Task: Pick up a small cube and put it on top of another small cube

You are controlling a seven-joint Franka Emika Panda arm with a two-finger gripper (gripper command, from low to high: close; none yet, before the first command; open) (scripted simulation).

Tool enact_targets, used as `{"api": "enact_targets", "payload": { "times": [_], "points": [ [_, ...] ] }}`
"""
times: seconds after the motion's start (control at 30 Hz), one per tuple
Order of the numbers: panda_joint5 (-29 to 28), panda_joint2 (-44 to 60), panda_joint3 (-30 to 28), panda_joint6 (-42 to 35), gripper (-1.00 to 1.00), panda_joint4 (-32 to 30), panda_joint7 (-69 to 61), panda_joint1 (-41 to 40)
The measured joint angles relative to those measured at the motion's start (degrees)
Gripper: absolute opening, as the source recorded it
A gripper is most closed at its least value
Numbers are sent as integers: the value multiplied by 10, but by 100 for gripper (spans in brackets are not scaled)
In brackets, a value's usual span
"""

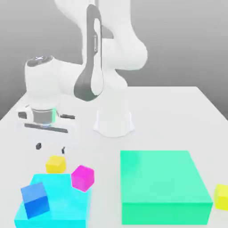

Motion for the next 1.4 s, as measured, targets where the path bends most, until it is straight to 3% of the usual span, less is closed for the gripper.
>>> {"api": "enact_targets", "payload": {
  "times": [0.23,0.4,0.43,0.77,1.0,1.17,1.4],
  "points": [
    [114,80,75,62,0,18,-79,-43],
    [145,139,137,110,0,26,-108,-101],
    [146,147,144,116,-100,27,-111,-107],
    [131,117,122,92,-100,24,-95,-87],
    [41,36,61,28,-100,8,-27,-49],
    [-16,-15,60,-14,-100,-4,15,-69],
    [3,-12,67,-75,-100,59,150,-31]
  ]
}}
